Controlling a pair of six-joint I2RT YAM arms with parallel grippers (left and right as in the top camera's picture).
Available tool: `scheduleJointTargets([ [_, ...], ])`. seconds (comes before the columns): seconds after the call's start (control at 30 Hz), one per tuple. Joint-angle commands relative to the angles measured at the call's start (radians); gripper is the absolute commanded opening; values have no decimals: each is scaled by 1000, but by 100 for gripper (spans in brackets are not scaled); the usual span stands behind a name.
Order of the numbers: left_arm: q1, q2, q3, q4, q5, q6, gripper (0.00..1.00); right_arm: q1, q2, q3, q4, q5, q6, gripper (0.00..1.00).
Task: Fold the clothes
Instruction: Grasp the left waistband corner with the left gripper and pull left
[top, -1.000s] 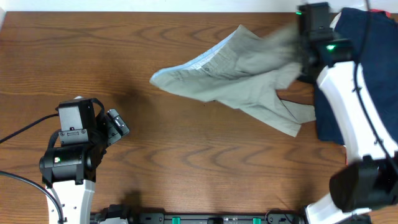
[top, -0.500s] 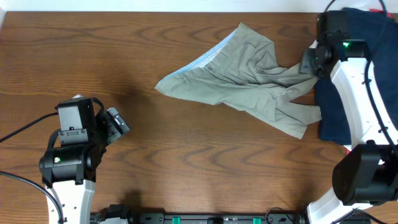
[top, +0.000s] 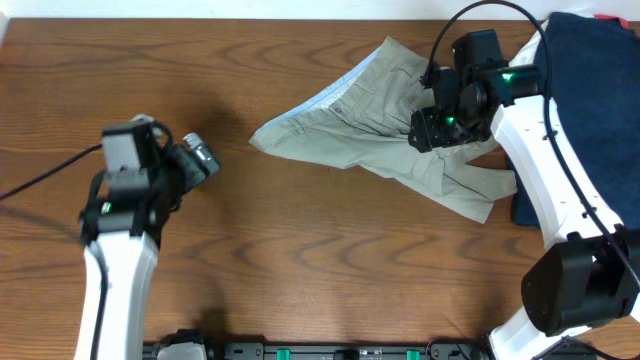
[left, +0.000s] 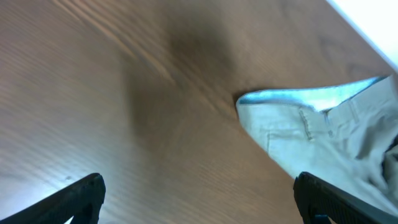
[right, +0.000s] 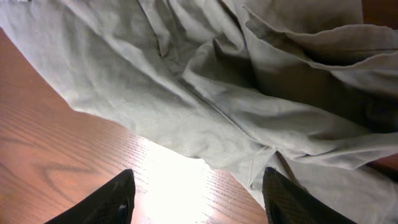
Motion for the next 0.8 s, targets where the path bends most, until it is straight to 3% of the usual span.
scheduleJointTargets([
  [0.0, -20, 118, 7, 33, 103, -4, 97, 21, -25, 6, -4, -14, -29, 64],
  [0.3, -43, 462, 7, 279, 417, -43, 98, 22, -26, 6, -19, -14, -26, 64],
  [0.47, -43, 595, 7, 400, 420, -81, 98, 22, -26, 6, -35, -14, -6, 64],
  [0.77, -77, 682, 7, 592, 412, -80, 98, 24, -25, 6, -126, -14, -3, 64],
])
